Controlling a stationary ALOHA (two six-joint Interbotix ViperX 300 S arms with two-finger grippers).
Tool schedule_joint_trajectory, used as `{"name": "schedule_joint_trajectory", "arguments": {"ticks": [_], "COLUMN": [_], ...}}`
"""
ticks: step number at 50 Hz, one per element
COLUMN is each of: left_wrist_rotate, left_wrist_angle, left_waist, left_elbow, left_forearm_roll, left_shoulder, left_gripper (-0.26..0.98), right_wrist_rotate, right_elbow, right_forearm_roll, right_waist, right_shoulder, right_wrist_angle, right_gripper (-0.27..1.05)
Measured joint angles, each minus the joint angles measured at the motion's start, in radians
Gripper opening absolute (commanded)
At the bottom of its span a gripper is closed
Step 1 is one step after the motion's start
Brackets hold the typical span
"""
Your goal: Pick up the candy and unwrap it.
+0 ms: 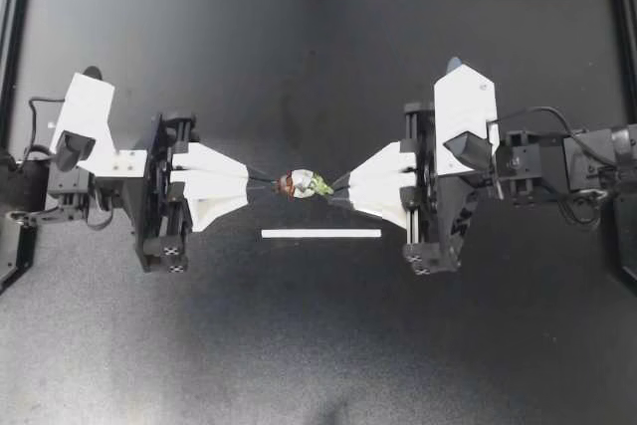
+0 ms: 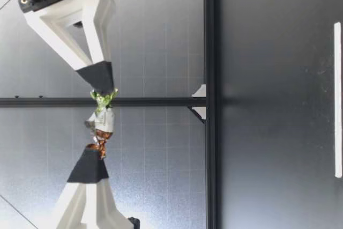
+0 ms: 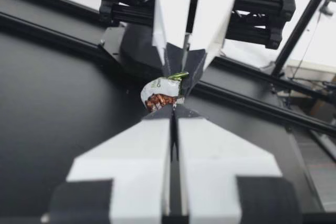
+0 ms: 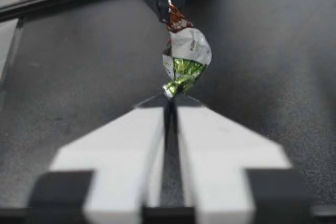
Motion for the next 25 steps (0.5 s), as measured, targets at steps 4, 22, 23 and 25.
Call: {"name": "schedule_joint_trajectory", "arguments": {"ticks": [4,22,23,25], "left_wrist_rotate": [0.015,0.035,0.035,0.035], "left_wrist_angle": [-0.002,0.000,0.000,0.000], "left_waist": [0.000,0.002,0.002,0.002], "left_elbow": [0.011,0.028,0.028,0.026], "left_forearm_roll": [0.000,0.000,0.000,0.000], "left_shoulder": [0.002,-0.003,-0.003,-0.003], "left_gripper": [-0.17,-0.17,-0.17,-0.17], "right_wrist_rotate": [-0.005,-0.048,-0.051,-0.057], "right_elbow": [0.003,0.005,0.002,-0.006], "right_forearm_roll": [0.000,-0.002,-0.002,-0.003], "right_waist": [-0.005,-0.017,-0.018,-0.018], "right_shoulder": [0.002,0.008,0.012,0.023], "right_wrist_angle": [-0.003,-0.092,-0.098,-0.106], "right_gripper": [0.52,0.52,0.52,0.52]}}
